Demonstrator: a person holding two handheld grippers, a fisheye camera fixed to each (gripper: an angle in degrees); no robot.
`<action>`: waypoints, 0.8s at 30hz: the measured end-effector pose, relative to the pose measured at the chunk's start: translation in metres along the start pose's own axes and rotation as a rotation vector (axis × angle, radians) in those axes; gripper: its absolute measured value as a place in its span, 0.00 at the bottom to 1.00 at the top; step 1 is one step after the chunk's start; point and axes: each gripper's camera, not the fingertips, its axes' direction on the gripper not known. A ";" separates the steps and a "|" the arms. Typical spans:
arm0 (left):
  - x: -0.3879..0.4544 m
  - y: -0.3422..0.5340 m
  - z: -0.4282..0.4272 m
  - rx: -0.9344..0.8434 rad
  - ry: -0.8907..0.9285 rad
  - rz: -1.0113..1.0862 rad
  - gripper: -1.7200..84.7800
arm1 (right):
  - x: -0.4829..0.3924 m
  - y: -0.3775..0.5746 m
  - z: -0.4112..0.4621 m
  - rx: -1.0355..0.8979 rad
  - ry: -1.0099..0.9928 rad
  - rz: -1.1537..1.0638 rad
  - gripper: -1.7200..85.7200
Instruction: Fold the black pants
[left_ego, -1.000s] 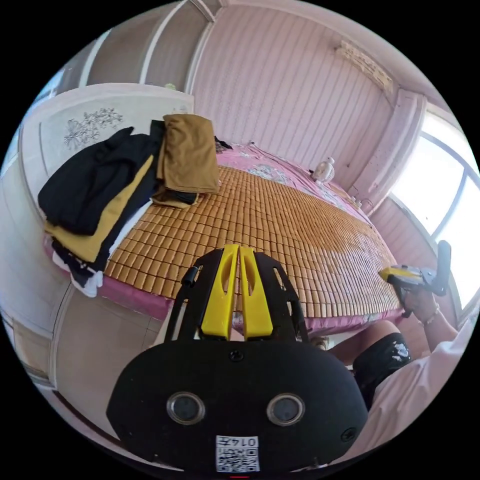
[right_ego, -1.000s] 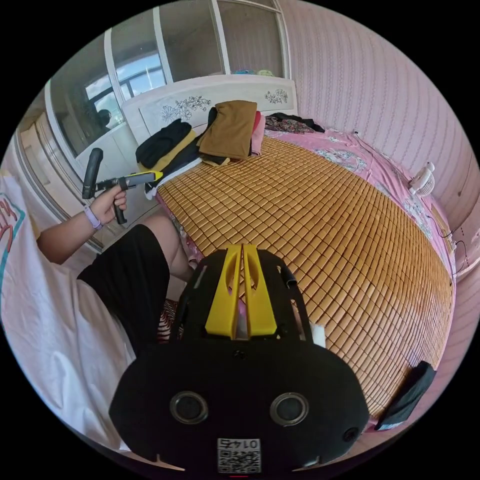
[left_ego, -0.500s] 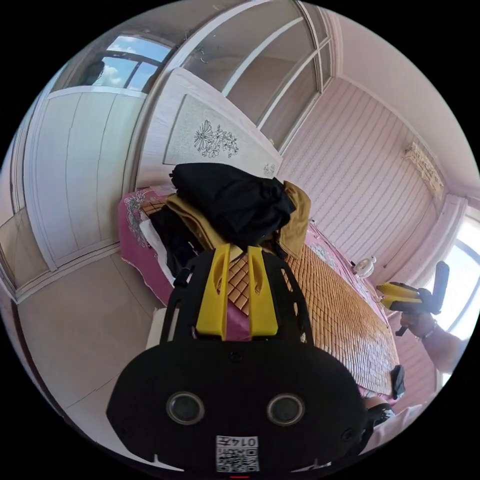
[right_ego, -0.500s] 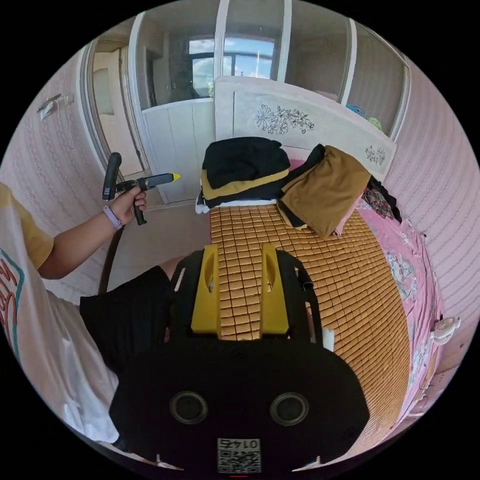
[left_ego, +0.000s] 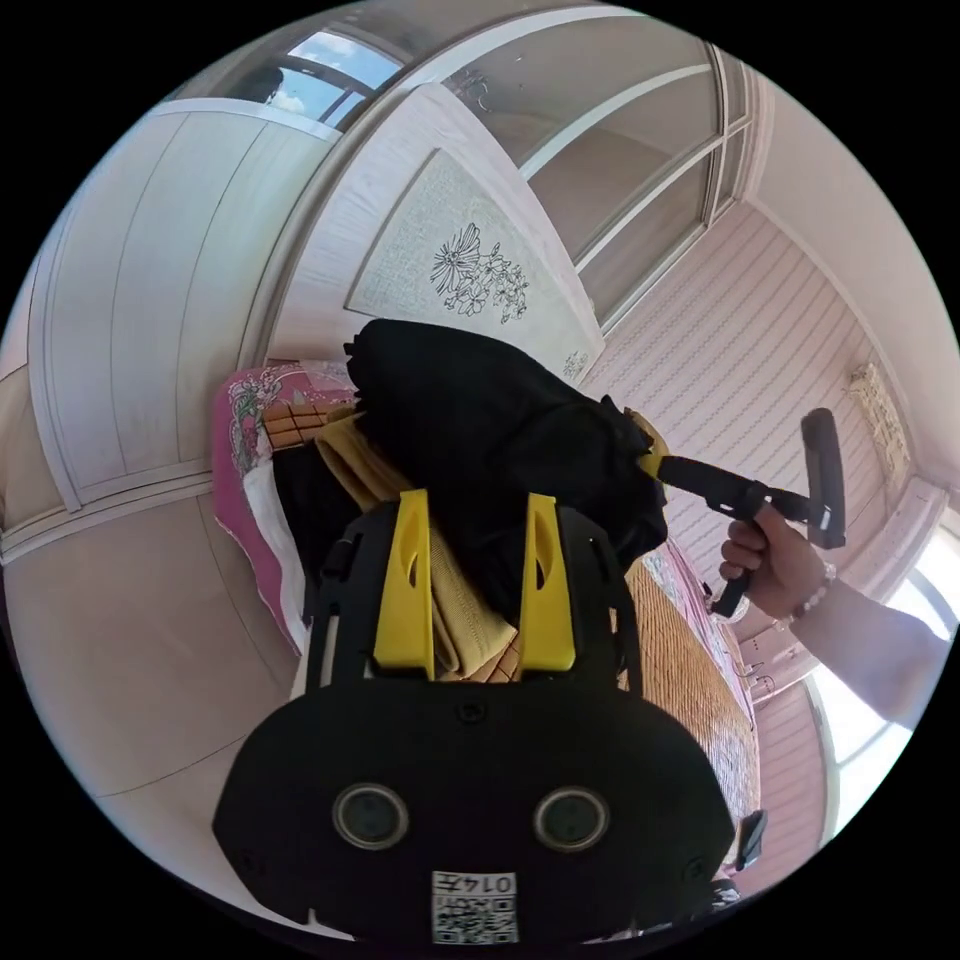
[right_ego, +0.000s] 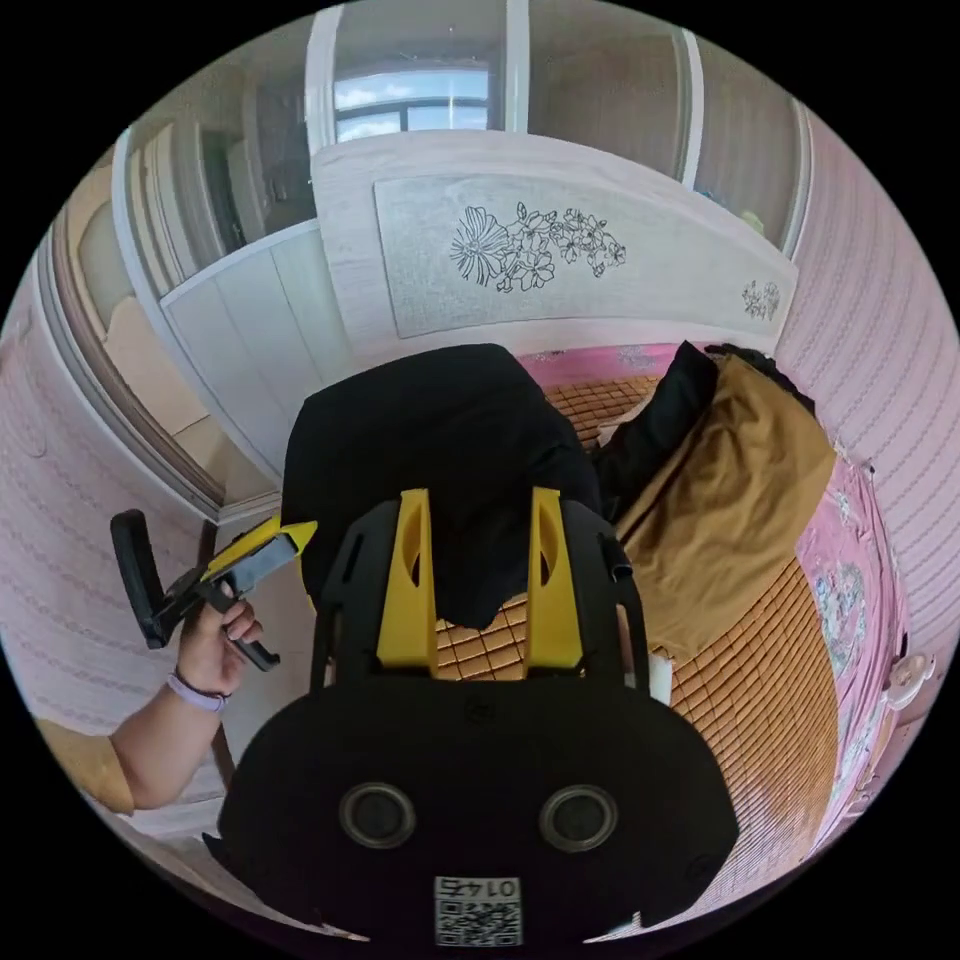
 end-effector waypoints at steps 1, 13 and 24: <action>0.001 -0.002 -0.001 0.002 -0.015 0.014 0.13 | 0.003 -0.002 0.006 -0.020 -0.010 0.030 0.15; 0.035 -0.027 -0.051 0.100 -0.048 0.210 0.06 | -0.012 0.003 -0.096 0.127 -0.059 -0.274 0.03; 0.163 -0.045 -0.087 0.111 0.294 0.510 0.04 | 0.101 0.175 -0.284 0.485 -0.034 0.054 0.03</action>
